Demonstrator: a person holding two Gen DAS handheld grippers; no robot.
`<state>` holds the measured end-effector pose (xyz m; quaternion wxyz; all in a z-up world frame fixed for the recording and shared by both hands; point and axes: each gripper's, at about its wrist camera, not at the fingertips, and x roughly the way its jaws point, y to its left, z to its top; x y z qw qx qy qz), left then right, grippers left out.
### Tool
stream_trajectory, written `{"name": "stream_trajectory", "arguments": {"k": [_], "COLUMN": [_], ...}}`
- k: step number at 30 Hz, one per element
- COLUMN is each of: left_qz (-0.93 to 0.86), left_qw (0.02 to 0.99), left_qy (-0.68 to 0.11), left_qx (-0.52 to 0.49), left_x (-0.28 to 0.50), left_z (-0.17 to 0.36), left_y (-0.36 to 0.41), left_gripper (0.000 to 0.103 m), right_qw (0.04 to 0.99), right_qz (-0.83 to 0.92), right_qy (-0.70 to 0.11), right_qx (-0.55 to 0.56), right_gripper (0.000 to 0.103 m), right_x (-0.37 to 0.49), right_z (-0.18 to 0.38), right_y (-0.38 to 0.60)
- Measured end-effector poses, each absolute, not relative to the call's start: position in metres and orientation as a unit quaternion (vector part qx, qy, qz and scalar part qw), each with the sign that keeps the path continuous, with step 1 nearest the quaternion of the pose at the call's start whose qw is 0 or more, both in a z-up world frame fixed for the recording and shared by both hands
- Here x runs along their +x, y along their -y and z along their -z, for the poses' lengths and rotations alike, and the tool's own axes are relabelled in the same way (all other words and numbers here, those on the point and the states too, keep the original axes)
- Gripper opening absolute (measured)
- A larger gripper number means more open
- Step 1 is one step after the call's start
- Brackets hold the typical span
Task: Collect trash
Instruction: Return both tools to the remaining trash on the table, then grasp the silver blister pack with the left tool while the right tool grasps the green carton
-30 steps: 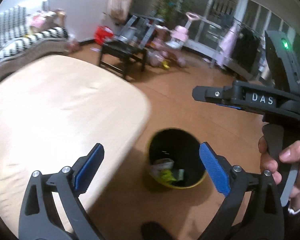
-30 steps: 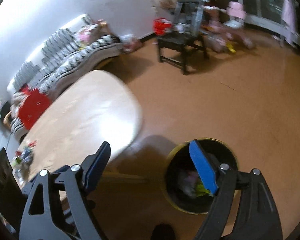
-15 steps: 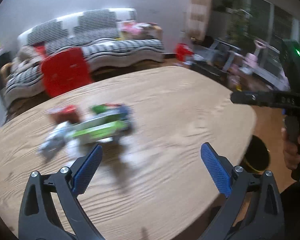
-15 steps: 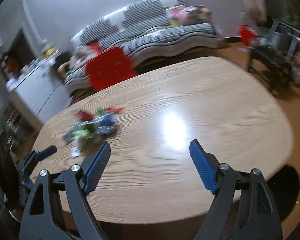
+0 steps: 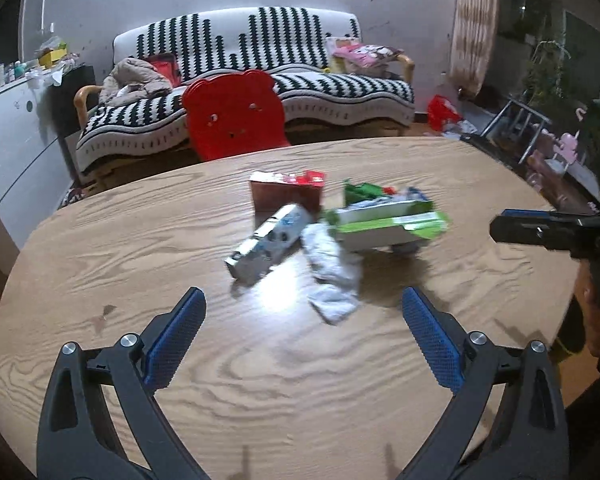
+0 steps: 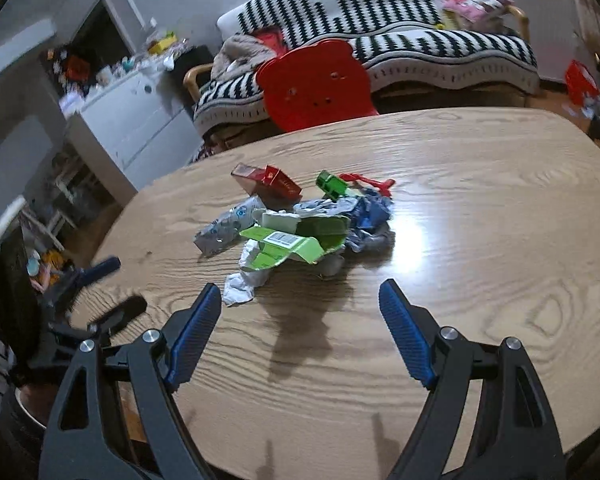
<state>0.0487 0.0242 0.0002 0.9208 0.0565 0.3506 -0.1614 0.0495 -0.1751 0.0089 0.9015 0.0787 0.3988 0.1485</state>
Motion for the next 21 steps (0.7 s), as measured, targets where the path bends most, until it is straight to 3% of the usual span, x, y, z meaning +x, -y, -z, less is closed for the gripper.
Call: {"name": "stream_trajectory", "arguments": {"k": [10, 16, 19, 21], "left_qz": [0.146, 0.147, 0.152, 0.157], "left_qw": [0.904, 0.892, 0.885, 0.884], "left_qy": [-0.392, -0.416, -0.425, -0.427], "left_qx": [0.085, 0.102, 0.114, 0.108], "left_x": [0.135, 0.168, 0.173, 0.175], "left_z": [0.046, 0.070, 0.079, 0.078], "left_y": [-0.029, -0.022, -0.018, -0.016], "left_gripper": [0.095, 0.095, 0.094, 0.081], "right_qw": [0.913, 0.908, 0.907, 0.903], "right_qz": [-0.155, -0.151, -0.150, -0.152], "right_qy": [-0.369, -0.373, -0.374, -0.381], "right_qx": [-0.075, -0.115, -0.126, -0.128], "right_gripper": [0.078, 0.070, 0.061, 0.042], "right_x": [0.080, 0.098, 0.104, 0.107], "right_z": [0.011, 0.026, 0.032, 0.036], "right_y": [0.131, 0.115, 0.109, 0.108]}}
